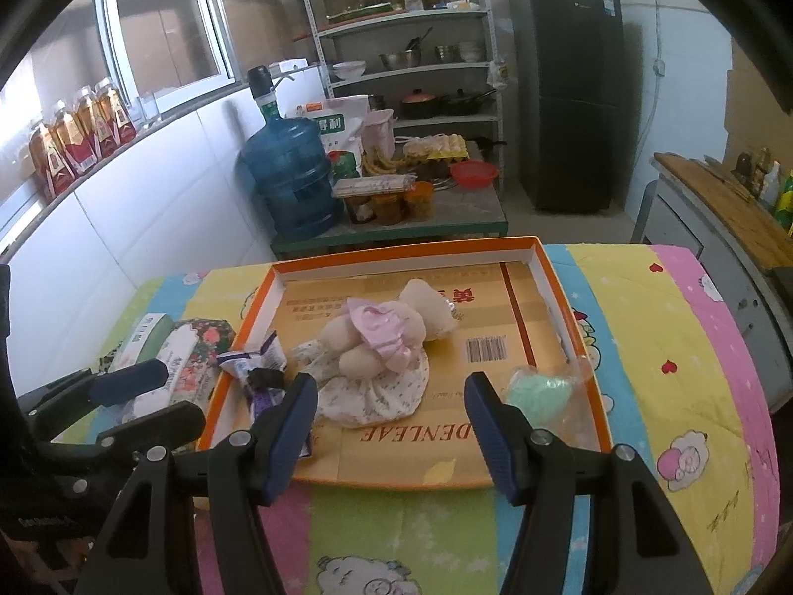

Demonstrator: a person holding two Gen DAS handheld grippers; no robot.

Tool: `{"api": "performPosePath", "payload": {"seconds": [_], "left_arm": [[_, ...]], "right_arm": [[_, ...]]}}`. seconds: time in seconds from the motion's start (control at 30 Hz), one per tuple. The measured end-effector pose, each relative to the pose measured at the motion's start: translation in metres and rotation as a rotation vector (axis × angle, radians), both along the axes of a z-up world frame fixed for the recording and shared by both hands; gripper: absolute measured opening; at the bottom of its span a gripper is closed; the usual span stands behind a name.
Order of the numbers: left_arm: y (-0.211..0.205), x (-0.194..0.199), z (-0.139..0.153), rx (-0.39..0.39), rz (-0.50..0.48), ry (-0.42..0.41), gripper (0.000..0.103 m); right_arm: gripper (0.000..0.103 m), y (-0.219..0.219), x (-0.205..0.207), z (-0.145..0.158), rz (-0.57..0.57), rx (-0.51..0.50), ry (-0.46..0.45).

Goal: Organize soft objects
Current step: 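Withdraw both grippers from the box toward the items on the mattress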

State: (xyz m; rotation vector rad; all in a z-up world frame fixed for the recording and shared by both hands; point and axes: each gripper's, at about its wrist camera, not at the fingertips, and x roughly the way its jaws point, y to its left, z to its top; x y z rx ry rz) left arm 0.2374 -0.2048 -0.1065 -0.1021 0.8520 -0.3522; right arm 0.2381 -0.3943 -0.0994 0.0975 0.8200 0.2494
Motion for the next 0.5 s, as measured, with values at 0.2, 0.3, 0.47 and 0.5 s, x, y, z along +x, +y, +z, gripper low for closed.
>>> {"api": "performPosePath", "payload": {"seconds": [0.2, 0.3, 0.47, 0.5], "left_arm": [[0.020, -0.019, 0.014, -0.002, 0.013, -0.031, 0.071], [0.030, -0.029, 0.020, -0.001, 0.019, -0.042, 0.070], [0.055, -0.049, 0.027, -0.009, 0.038, -0.058, 0.070], [0.059, -0.052, 0.029, -0.010, 0.042, -0.060, 0.070]], "right_arm": [[0.062, 0.016, -0.016, 0.013, 0.005, -0.012, -0.025], [0.062, 0.029, -0.024, 0.019, 0.013, -0.016, -0.034], [0.062, 0.053, -0.040, 0.025, 0.031, -0.023, -0.043], [0.062, 0.058, -0.044, 0.025, 0.035, -0.025, -0.043]]}}
